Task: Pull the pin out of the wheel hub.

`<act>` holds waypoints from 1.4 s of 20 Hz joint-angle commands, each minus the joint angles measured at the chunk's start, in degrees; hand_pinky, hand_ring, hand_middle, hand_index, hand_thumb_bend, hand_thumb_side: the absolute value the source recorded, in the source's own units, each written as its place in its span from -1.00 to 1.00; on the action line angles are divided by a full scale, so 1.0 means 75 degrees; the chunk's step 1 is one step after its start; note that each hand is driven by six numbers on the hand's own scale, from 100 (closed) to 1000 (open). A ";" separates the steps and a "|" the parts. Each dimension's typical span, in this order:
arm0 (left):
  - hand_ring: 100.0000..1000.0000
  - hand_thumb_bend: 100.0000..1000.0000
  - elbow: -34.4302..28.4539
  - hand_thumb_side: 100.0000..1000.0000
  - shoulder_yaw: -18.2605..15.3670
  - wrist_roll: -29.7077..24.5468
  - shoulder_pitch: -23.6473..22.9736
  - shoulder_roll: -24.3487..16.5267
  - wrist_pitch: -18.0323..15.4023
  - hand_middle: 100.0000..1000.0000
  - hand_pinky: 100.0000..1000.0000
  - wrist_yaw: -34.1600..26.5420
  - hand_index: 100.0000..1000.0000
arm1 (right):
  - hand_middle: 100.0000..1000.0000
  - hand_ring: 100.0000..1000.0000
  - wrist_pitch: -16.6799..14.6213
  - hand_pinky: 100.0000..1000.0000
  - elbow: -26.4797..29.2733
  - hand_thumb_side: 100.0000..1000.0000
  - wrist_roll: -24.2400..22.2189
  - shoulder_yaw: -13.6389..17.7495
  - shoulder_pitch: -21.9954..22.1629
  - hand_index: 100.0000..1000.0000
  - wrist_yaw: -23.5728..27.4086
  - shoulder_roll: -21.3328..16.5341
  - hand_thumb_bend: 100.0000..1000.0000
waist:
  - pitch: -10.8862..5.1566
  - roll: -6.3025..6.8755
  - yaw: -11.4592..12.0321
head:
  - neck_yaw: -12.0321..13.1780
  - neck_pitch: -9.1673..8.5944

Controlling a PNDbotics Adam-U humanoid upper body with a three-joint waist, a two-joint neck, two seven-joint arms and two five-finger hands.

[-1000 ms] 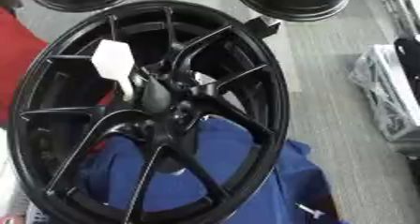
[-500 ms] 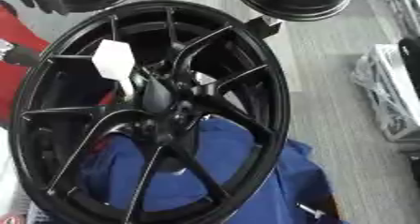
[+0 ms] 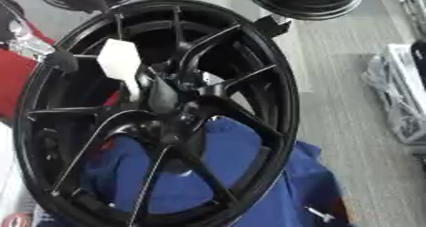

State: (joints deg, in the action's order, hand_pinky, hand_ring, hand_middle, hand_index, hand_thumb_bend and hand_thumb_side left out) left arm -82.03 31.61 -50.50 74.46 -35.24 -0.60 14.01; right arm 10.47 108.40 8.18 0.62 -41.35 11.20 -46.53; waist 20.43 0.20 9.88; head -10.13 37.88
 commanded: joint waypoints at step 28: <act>0.57 0.07 0.0458 -0.05 0.0019 0.0241 -0.0054 0.0205 0.0057 0.47 0.55 -0.0383 0.63 | 0.23 0.40 -0.0051 0.68 -0.0142 0.23 -0.0090 0.0045 -0.0278 0.35 0.0129 0.0050 -1.00 | 0.0298 0.0011 -0.0241 | 0.0257 -0.0183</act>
State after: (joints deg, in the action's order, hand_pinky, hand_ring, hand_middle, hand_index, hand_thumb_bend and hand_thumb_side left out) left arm -78.32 32.25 -49.08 73.14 -33.15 -0.26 11.49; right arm 10.32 107.02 7.42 0.31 -42.68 11.72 -45.12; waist 23.72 0.33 8.16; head -8.37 37.14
